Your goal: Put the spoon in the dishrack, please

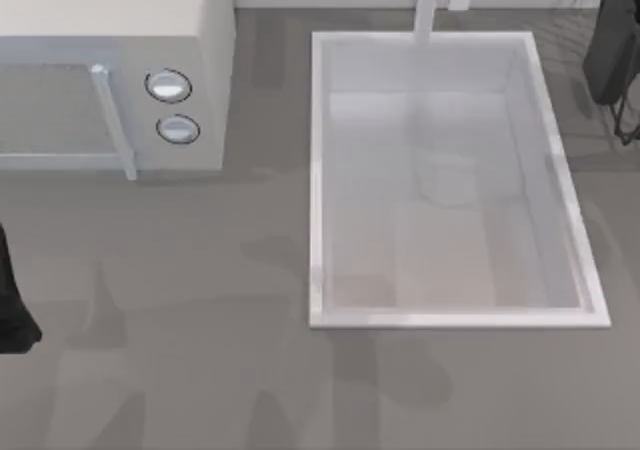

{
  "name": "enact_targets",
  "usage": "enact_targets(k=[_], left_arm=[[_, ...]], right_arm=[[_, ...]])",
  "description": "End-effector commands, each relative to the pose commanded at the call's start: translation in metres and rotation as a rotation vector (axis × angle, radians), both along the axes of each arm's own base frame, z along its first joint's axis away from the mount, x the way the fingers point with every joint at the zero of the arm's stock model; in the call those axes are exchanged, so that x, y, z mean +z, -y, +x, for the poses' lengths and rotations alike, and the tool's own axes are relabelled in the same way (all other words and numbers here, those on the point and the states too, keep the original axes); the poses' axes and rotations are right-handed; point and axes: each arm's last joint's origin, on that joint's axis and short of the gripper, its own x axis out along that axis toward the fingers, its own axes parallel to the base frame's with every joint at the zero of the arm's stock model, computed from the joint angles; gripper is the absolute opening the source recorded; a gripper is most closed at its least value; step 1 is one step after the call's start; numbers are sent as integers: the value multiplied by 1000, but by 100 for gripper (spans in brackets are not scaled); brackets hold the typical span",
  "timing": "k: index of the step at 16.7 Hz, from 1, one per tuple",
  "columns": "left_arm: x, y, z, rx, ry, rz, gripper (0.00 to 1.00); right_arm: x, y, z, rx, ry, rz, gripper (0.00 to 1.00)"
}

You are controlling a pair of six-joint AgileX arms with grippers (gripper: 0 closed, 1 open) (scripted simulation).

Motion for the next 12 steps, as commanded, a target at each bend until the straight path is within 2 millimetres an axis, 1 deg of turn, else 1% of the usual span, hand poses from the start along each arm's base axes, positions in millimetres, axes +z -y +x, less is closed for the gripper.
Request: enact_targets(k=[2, 3, 5, 6, 7, 9, 11, 12], left_arm=[[0, 0, 0, 0, 0, 0, 100], [0, 0, 0, 0, 0, 0, 100], [0, 0, 0, 0, 0, 0, 100], [0, 0, 0, 0, 0, 0, 100], [0, 0, 0, 0, 0, 0, 100], [0, 0, 0, 0, 0, 0, 100], [0, 0, 0, 0, 0, 0, 100], [0, 0, 0, 0, 0, 0, 100]], right_arm=[[15, 37, -3, -93, 210, 31, 0], [23, 55, -8, -134, 315, 29, 0], [39, 84, -24, -200, 507, -3, 0], [46, 95, -34, -225, 588, -29, 0], [52, 104, -44, -245, 657, -57, 0], [61, 114, -61, -268, 756, -107, 0], [66, 118, -71, -276, 807, -138, 0], [67, 118, -72, -277, 814, -143, 0]])
